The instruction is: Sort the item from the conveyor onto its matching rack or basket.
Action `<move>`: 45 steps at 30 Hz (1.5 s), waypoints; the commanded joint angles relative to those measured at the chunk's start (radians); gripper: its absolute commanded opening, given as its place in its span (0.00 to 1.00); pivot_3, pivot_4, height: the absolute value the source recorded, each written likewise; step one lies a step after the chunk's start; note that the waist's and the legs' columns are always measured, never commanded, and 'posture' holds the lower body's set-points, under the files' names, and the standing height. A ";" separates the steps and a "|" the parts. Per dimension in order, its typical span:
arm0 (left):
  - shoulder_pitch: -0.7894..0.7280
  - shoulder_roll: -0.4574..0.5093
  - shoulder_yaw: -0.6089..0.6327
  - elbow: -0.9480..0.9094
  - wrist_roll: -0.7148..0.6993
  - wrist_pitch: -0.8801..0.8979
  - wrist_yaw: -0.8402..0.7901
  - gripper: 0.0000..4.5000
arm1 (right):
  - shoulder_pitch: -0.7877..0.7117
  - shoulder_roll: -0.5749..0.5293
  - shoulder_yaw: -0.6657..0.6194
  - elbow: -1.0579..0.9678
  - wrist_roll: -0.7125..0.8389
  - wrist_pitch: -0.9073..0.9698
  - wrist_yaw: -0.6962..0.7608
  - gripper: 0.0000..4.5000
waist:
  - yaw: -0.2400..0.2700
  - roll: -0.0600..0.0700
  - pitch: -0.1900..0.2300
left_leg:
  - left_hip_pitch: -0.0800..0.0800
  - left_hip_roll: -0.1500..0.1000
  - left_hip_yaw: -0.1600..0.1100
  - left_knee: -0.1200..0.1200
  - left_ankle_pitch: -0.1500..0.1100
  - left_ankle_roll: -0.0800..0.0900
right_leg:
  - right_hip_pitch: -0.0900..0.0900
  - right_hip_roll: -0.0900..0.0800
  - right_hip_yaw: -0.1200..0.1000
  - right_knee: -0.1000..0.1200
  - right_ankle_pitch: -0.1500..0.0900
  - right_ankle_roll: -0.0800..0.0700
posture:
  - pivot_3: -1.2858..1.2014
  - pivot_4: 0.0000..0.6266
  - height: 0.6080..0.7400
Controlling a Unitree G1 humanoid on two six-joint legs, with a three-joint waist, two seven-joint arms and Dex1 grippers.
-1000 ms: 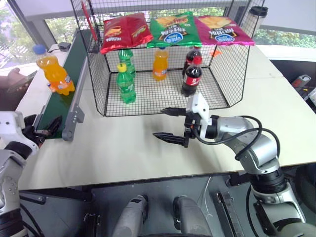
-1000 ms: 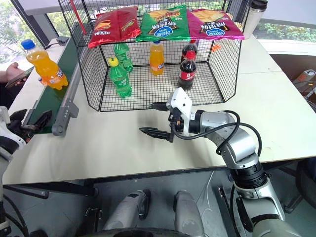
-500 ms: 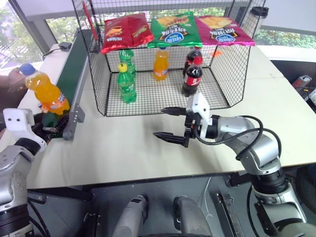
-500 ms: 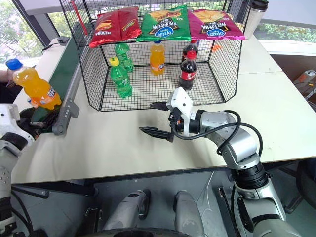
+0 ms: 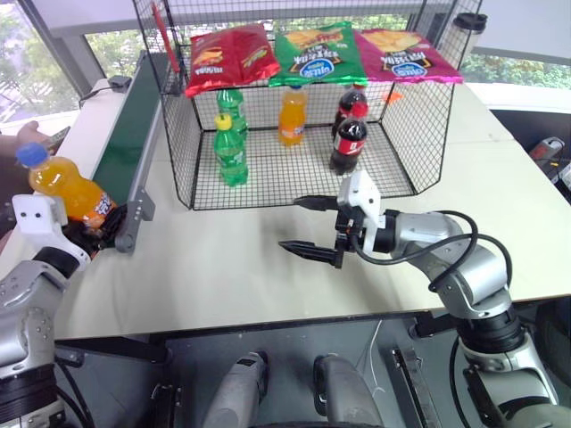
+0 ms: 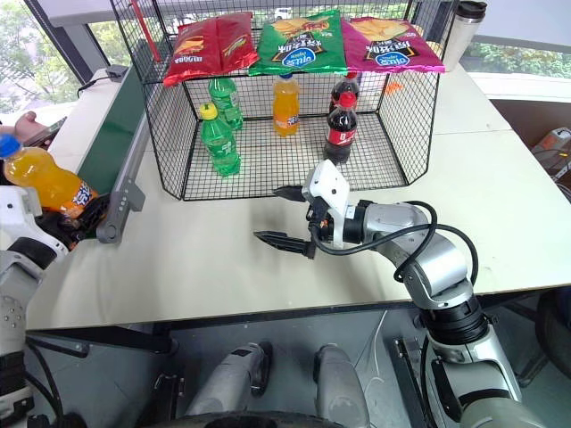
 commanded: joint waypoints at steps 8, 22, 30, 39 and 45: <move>-0.115 0.113 -0.017 -0.157 -0.212 0.141 -0.128 0.68 | -0.009 -0.006 -0.017 -0.057 0.049 0.042 -0.001 1.00 | -0.001 -0.002 0.001 | 0.000 0.000 0.000 0.000 0.000 0.000 | 0.000 0.000 0.000 0.000 0.001 0.000 | 0.52 0.24 0.99; -0.266 0.074 -0.580 -0.135 -0.001 -0.027 -0.484 0.68 | -0.064 0.002 -0.017 -0.038 0.066 0.070 -0.015 1.00 | -0.004 -0.001 0.001 | 0.000 0.001 0.002 -0.001 0.001 0.002 | 0.000 0.001 0.000 -0.003 0.002 -0.001 | 0.52 0.24 0.99; -0.307 -0.053 -0.706 -0.028 0.125 -0.184 -0.527 0.68 | -0.071 -0.004 -0.018 -0.057 0.073 0.107 -0.034 1.00 | 0.000 -0.001 0.001 | -0.001 0.001 0.002 0.000 0.001 0.003 | 0.001 0.000 0.000 -0.004 0.002 0.000 | 0.52 0.24 0.99; -0.323 -0.123 -0.737 0.020 0.177 -0.220 -0.532 0.68 | -0.089 0.013 -0.005 -0.036 0.062 0.101 -0.052 1.00 | -0.002 -0.001 0.001 | -0.001 0.001 0.002 0.000 0.001 0.003 | 0.001 0.001 -0.001 -0.004 0.004 0.003 | 0.52 0.24 0.99; -0.313 -0.138 -0.743 0.006 0.189 -0.218 -0.542 0.68 | -0.095 0.033 0.000 -0.025 0.049 0.092 -0.068 1.00 | -0.001 -0.001 0.001 | -0.001 0.001 0.002 0.000 0.001 0.004 | 0.001 0.001 -0.001 -0.004 0.005 0.004 | 0.52 0.24 0.99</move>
